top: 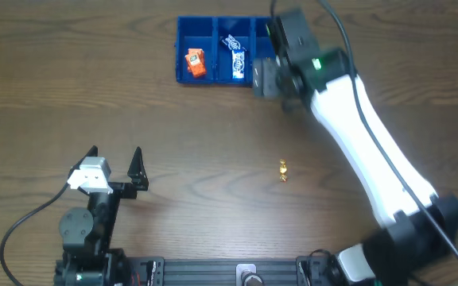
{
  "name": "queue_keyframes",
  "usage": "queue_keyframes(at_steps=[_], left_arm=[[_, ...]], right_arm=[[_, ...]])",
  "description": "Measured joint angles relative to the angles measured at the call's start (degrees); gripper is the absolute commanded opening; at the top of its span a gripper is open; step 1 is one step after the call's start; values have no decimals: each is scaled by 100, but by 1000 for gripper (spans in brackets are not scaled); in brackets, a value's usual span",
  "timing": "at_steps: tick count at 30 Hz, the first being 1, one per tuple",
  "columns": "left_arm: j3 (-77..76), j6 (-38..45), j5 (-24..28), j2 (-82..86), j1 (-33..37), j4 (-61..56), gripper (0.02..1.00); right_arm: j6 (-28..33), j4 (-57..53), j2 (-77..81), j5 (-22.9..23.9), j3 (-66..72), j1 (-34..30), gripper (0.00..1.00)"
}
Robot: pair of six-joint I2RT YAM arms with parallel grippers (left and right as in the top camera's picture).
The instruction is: Sort Candies Into Trays
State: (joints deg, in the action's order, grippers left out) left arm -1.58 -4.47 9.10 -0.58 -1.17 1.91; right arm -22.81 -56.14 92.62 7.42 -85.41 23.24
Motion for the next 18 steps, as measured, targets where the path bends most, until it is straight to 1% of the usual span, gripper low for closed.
queue_keyframes(at_steps=[4,8,11,18], left_arm=[[0,2,0,-2,0,2,996],[0,0,2,0,0,2,998],[0,2,2,0,0,2,998],[0,2,2,0,0,2,998]], right_arm=[[-387,-39,-761,-37,1733,168,987],[-638,164,-769,-225,2820,308,974],[-728,372,-662,-302,3143,308,956],[-811,916,-140,-374,3171,308,910]])
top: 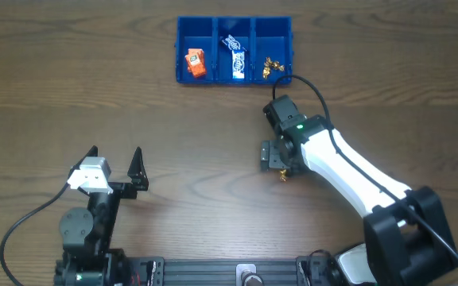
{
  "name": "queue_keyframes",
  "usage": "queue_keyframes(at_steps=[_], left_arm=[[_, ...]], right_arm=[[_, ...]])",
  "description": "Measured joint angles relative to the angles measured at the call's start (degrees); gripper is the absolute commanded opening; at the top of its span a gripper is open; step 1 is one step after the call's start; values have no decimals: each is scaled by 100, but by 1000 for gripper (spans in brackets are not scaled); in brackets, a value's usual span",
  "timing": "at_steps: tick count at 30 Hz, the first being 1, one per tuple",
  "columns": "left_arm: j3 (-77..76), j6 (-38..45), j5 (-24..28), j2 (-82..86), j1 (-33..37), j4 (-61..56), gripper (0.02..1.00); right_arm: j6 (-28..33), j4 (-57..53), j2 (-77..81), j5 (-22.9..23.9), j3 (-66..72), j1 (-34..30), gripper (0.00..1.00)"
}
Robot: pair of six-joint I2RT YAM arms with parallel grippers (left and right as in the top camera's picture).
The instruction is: Sort Candies Into Trays
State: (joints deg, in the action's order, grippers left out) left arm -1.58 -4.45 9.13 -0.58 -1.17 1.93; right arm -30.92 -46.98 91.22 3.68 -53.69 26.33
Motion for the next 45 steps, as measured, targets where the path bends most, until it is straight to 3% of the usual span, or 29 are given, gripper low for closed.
queue_keyframes(at_steps=[13,20,26,32,37,45], left_arm=[[0,0,0,0,0,0,998],[0,0,0,0,0,0,998],[0,0,0,0,0,0,998],[0,0,0,0,0,0,998],[0,0,0,0,0,0,996],[0,-2,0,0,0,0,998]], right_arm=[[59,173,699,-4,4,0,663],[70,295,699,-31,81,0,446],[94,299,699,-72,92,39,360],[101,297,699,-96,94,70,207],[98,297,699,-111,94,70,143],[98,278,592,-203,81,70,137]])
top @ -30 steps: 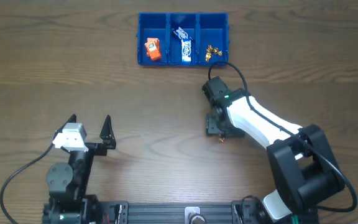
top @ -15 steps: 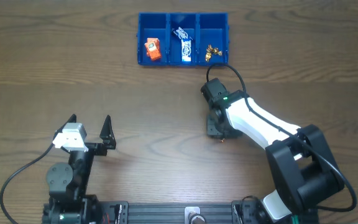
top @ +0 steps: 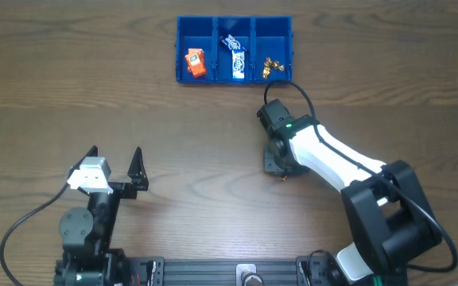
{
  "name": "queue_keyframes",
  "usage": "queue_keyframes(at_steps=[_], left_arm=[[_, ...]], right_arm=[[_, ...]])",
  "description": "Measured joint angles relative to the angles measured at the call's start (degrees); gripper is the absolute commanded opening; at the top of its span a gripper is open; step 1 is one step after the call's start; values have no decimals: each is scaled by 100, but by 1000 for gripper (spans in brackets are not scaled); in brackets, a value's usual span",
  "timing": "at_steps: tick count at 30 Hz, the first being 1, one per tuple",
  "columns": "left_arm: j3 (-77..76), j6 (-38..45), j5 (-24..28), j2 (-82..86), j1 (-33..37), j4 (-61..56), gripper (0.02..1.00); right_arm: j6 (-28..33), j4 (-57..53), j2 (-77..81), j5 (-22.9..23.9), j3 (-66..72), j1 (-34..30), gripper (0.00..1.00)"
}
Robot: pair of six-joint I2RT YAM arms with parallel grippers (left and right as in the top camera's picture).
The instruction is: Sort Candies Into Trays
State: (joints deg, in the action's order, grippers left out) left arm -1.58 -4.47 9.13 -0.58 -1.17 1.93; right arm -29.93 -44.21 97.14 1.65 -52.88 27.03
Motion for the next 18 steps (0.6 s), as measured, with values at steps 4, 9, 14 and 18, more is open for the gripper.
queue_keyframes(at_steps=[4,9,14,18], left_arm=[[0,2,0,0,0,0,998],[0,2,2,0,0,2,998],[0,2,0,-2,0,0,996],[0,2,0,0,0,0,998]], right_arm=[[2,-734,-476,7,-610,0,137],[138,-1622,-476,498,-2820,-15,134],[505,-1733,542,903,-5101,-258,152],[723,-1749,1823,1130,-6679,-562,156]])
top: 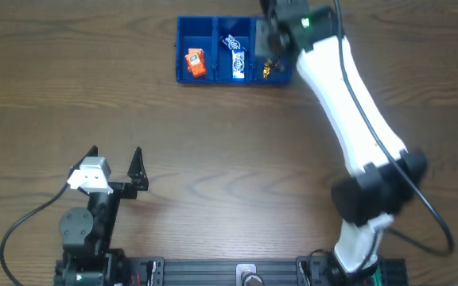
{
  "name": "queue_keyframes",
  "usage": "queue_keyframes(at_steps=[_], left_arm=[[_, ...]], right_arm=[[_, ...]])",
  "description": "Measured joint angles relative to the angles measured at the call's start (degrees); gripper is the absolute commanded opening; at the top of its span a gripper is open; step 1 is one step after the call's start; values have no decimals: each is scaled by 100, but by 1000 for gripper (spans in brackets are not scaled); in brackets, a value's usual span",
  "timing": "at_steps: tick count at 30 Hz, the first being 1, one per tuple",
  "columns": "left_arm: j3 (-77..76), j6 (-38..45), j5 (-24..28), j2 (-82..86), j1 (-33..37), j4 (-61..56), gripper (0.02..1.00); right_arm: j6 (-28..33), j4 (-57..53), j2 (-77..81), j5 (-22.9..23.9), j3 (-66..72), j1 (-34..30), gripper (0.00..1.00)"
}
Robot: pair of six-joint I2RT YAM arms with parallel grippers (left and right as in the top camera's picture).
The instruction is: Sort Candies Into Trays
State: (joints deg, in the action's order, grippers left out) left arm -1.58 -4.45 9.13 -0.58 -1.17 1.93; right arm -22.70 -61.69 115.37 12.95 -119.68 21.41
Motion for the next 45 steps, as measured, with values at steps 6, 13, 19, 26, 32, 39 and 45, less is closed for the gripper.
queue_keyframes(at_steps=[6,13,19,26,32,39,45], left_arm=[[0,0,0,0,0,0,998],[0,0,0,0,0,0,998],[0,0,0,-2,0,0,998],[0,0,0,-2,0,0,998],[0,0,0,-2,0,0,998],[0,-2,0,0,0,0,998],[0,0,-2,-2,0,0,998]], right_arm=[[103,485,1270,-212,-531,-326,174],[179,778,1823,-461,-529,-474,588],[337,848,1818,-498,-531,-457,772],[538,673,1694,-452,-529,-402,965],[691,1281,321,-444,468,-544,998],[796,2433,-2238,-404,3477,-1075,996],[833,3508,-4336,-415,6137,-1309,998]])
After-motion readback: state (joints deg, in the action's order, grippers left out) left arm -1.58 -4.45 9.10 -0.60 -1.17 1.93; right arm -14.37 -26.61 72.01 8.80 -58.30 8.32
